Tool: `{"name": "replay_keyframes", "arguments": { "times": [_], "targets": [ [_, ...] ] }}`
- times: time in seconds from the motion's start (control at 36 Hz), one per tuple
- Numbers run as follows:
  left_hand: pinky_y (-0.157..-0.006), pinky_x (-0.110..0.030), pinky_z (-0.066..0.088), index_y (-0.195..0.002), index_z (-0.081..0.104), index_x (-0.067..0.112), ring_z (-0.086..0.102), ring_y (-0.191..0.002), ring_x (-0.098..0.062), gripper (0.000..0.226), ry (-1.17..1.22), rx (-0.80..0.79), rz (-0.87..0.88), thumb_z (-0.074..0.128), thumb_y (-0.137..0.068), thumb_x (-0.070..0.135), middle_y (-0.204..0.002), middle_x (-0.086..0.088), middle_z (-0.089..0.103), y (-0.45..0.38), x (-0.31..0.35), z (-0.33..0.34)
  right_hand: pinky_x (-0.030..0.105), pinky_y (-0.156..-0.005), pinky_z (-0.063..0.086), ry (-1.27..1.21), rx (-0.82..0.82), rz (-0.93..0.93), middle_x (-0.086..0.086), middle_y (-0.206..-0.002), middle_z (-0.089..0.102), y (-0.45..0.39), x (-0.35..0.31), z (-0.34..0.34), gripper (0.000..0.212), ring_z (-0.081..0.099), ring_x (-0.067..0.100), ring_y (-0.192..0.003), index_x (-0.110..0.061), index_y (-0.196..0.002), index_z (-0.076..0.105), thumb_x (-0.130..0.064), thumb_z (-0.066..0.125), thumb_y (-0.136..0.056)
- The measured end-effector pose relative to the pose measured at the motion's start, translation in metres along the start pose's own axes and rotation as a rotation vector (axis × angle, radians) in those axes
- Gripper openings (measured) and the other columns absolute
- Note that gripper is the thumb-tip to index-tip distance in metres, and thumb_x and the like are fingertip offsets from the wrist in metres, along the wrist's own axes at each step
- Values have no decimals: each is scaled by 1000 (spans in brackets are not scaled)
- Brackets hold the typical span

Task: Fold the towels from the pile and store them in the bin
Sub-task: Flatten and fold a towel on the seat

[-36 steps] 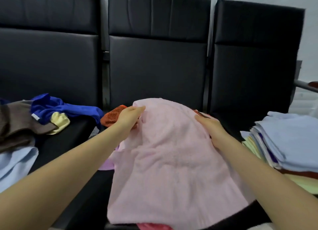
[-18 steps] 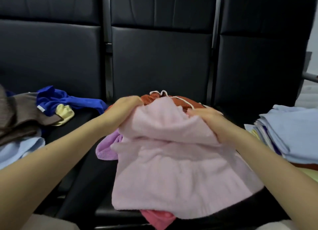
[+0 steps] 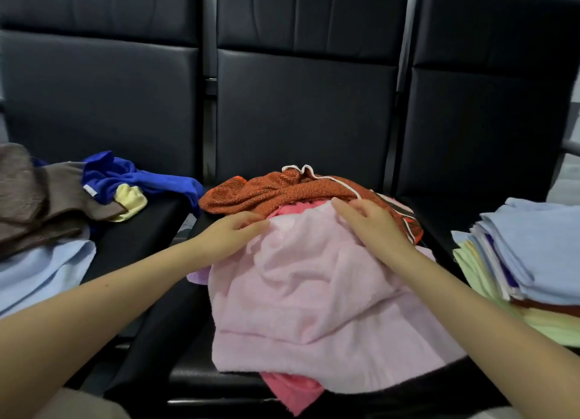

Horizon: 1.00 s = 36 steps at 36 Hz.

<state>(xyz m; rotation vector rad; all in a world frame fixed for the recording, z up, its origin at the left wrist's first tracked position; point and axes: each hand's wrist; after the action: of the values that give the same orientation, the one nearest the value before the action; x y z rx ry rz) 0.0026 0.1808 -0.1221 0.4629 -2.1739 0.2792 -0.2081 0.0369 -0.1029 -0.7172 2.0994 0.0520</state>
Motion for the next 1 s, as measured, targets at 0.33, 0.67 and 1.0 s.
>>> {"name": "replay_keyframes", "arguments": {
  "times": [0.33, 0.67, 1.0],
  "targets": [
    [-95, -40, 50, -96, 70, 18, 64, -101, -20, 36, 653, 167, -56, 69, -70, 43, -106, -5, 70, -18, 31, -11, 15, -57, 42, -616, 270, -27, -5, -74, 58, -10, -24, -2, 13, 50, 4, -66, -10, -83, 66, -17, 61, -93],
    [-76, -25, 44, -85, 61, 0, 54, -81, -6, 38, 195, 74, 242, 67, -84, 38, -92, -10, 62, -2, 4, -9, 29, -61, 53, -1012, 69, 444, 11, -87, 57, -16, 5, -27, 32, 61, 23, -74, -10, -84, 56, -18, 69, -56],
    [-84, -31, 51, -114, 56, 22, 59, -88, -9, 31, 182, 156, 83, 60, -91, 43, -97, 8, 64, -24, -1, 12, 50, -101, 49, -571, -33, 343, 8, -108, 74, -6, 15, -28, 25, 68, 29, -105, -21, -105, 73, -30, 73, -82]
  ]
}}
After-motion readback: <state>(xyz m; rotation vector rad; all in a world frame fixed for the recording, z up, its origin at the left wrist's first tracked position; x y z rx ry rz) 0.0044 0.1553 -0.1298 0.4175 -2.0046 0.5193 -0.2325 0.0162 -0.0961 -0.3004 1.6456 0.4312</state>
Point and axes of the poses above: each hand's wrist, its own y-axis away from the middle knuckle, its own z-axis out of the palm, x = y × z
